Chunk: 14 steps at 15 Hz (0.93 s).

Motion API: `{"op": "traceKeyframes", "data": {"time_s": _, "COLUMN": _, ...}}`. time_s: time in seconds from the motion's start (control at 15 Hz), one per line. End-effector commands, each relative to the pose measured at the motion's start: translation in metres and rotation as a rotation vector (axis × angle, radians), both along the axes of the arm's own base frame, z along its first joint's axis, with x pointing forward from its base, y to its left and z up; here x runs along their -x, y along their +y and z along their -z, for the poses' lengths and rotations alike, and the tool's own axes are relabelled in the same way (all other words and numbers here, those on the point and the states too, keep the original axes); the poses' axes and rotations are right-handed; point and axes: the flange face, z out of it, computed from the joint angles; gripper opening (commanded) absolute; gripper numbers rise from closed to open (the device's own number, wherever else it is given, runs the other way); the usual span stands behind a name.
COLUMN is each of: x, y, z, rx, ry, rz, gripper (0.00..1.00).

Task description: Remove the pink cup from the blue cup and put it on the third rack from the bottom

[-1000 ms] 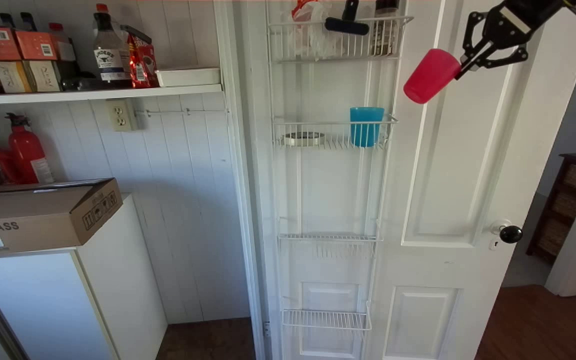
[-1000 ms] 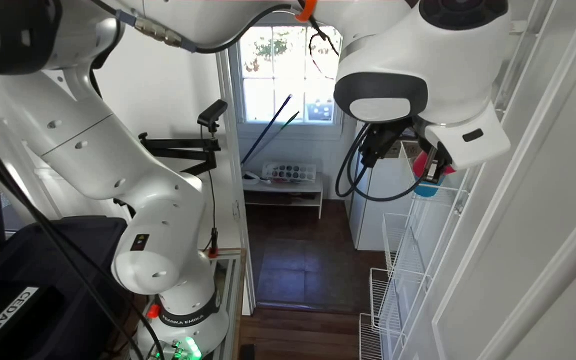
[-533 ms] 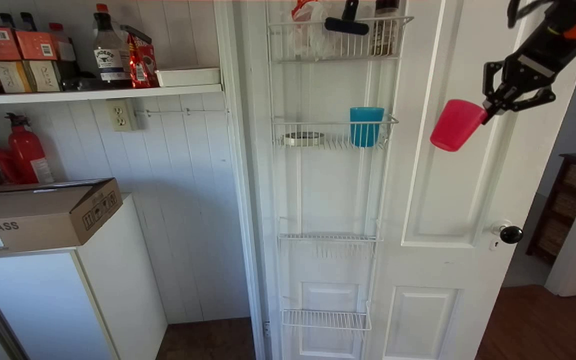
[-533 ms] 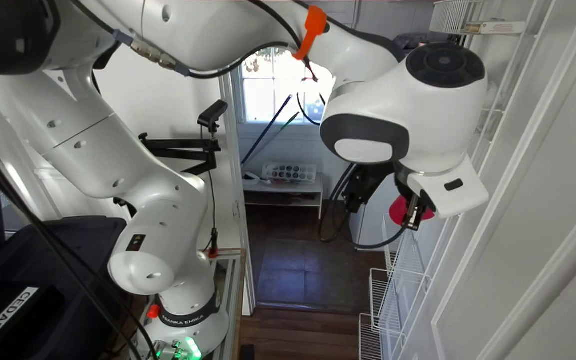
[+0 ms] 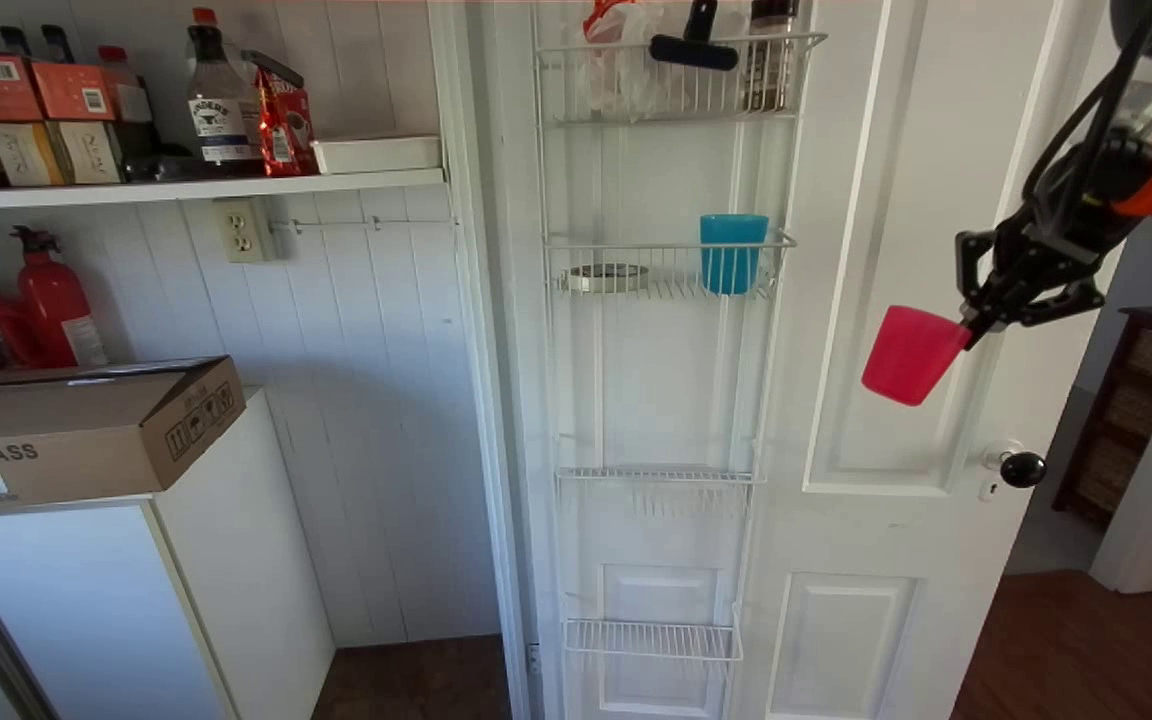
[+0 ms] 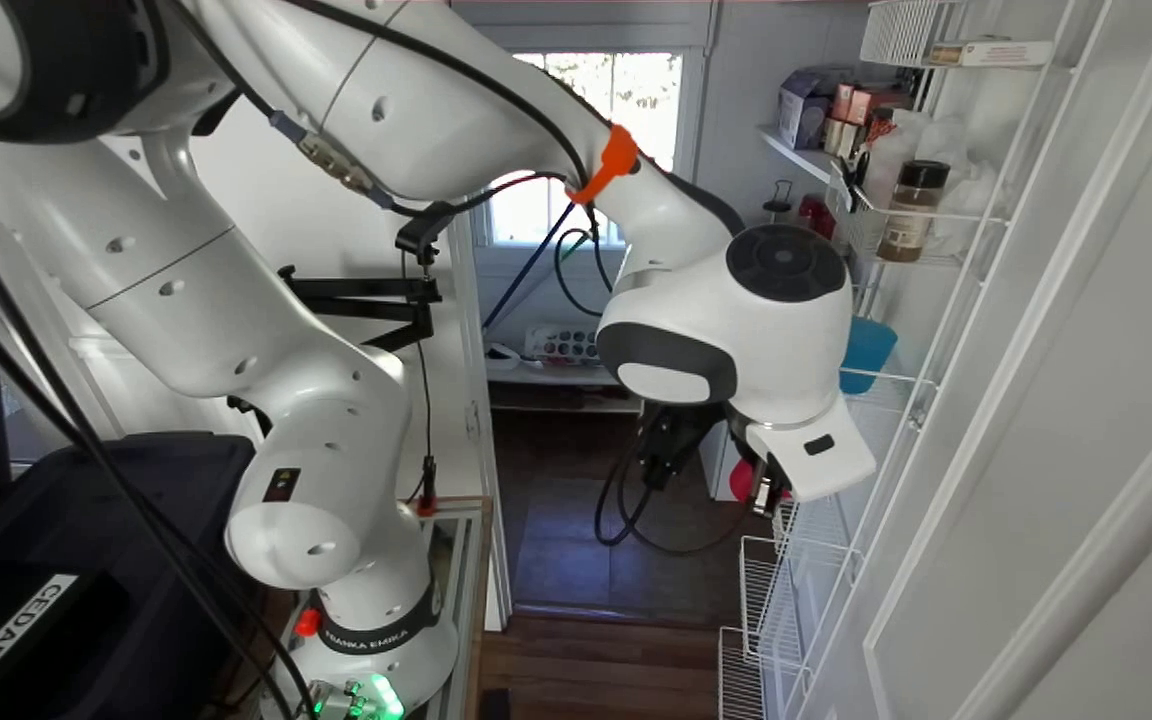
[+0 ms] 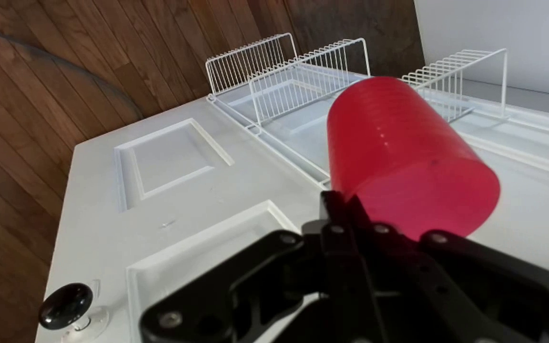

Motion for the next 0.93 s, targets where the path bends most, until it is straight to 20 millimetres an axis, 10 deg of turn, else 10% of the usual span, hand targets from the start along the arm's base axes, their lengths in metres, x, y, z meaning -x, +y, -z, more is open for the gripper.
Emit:
{"op": "traceKeyframes", "data": {"time_s": 0.0, "x": -0.007, "y": 0.021, "z": 0.027, "rx": 0.005, "ry": -0.019, "rz": 0.023, "gripper": 0.01}}
{"op": "traceKeyframes", "data": {"time_s": 0.87, "x": -0.015, "y": 0.034, "z": 0.043, "rx": -0.035, "ry": -0.019, "rz": 0.046, "gripper": 0.01}}
